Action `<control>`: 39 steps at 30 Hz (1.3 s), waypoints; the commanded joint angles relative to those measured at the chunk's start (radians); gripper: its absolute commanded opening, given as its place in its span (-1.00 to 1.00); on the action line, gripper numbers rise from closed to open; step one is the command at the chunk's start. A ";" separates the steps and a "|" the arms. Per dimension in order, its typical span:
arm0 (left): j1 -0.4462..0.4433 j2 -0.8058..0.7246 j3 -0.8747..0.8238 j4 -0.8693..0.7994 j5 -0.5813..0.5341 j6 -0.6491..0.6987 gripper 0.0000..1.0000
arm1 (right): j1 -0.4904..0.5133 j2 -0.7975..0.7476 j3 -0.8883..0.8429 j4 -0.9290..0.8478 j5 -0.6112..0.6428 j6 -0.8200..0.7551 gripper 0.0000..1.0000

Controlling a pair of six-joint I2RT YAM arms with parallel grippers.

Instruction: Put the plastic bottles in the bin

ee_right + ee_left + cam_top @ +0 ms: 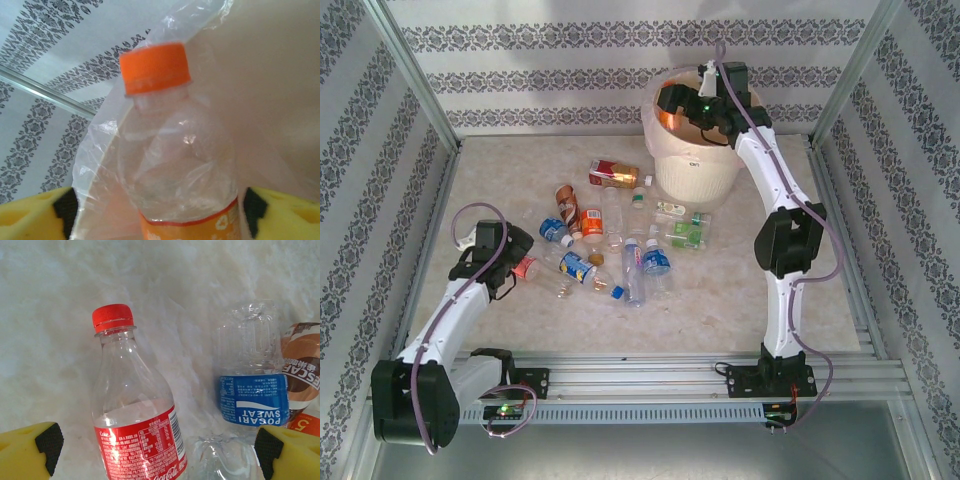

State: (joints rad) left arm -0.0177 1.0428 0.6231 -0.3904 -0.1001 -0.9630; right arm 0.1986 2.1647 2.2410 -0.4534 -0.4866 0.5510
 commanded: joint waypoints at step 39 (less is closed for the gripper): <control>-0.187 0.219 0.228 0.076 0.090 -0.028 0.99 | 0.066 -1.099 -1.427 0.184 0.554 0.088 0.96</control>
State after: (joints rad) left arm -0.1955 1.2617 0.8631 -0.3660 -0.0189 -0.9958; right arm 0.2279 1.0645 0.8513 -0.2653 -0.0422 0.5838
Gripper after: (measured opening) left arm 0.996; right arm 0.980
